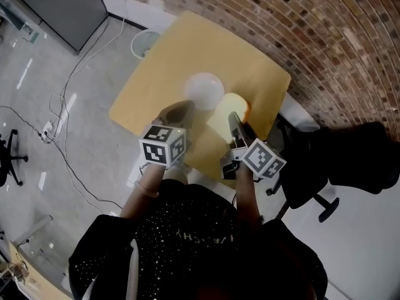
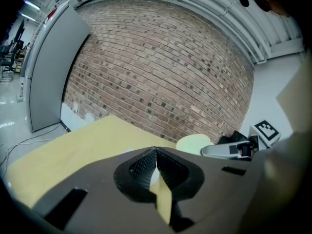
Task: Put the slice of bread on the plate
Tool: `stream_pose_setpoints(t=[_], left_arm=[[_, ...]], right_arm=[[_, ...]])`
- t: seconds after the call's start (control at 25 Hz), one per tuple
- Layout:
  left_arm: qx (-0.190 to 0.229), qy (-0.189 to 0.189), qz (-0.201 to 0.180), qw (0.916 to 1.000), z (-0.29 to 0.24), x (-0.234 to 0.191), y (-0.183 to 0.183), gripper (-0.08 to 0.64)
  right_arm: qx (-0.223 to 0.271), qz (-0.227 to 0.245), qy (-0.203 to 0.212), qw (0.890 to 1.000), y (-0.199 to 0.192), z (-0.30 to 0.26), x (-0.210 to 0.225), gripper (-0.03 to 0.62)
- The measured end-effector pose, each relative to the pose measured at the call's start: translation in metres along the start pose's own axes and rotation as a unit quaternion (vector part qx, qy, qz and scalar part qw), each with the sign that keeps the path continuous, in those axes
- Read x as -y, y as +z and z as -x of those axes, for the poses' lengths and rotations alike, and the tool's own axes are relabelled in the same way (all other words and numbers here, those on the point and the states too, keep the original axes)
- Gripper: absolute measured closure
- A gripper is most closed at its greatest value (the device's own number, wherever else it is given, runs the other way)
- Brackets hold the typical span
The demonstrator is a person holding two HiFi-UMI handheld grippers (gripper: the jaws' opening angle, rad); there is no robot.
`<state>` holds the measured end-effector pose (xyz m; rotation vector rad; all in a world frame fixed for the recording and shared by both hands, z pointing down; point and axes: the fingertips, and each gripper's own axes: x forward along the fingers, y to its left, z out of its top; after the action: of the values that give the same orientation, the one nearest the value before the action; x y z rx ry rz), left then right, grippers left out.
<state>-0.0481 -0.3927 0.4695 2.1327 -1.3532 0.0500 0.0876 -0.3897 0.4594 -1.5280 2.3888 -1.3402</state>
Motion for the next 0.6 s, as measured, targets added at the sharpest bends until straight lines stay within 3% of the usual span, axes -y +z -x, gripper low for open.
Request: stream_pose_setpoints(t=[0.36,0.6], left_arm=[[-0.004,0.005,0.017,0.9998,-0.059,-0.056,0.027,0.548],[0.004,0.011,0.017,0.9998,-0.080,-0.087,0.029,0.548]], right_arm=[[-0.049,-0.024,0.006,0.999,0.020,-0.079,0.005,0.499],[-0.103,-0.097,0.016,0.990,0.004,-0.130,0.022,0.499]])
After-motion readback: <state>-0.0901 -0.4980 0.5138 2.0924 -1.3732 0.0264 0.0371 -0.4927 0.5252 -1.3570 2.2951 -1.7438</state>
